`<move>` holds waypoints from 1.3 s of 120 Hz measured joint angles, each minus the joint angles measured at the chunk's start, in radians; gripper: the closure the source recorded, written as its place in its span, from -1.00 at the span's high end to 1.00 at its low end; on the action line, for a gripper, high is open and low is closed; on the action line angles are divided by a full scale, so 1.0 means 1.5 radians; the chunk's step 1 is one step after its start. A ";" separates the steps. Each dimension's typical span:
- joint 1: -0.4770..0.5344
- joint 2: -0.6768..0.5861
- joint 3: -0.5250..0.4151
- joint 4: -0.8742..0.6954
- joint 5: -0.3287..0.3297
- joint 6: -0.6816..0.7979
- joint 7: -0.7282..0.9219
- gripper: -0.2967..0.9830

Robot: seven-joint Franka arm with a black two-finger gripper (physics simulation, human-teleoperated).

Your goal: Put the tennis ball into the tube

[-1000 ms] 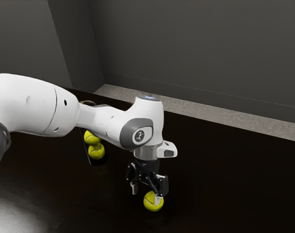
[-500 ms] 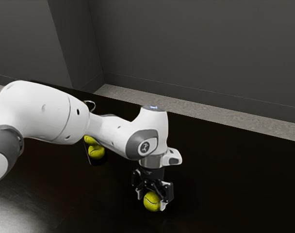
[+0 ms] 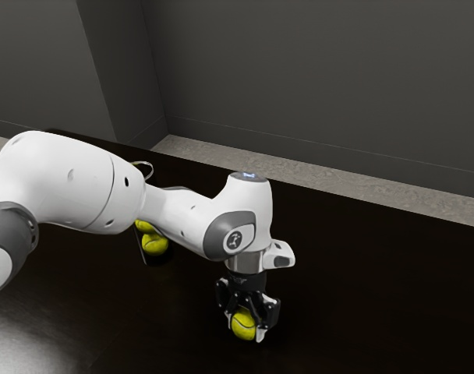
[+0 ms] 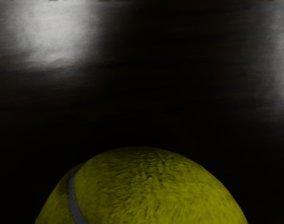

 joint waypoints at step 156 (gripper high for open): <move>0.457 -0.124 -0.078 0.288 0.128 -0.328 0.111 0.13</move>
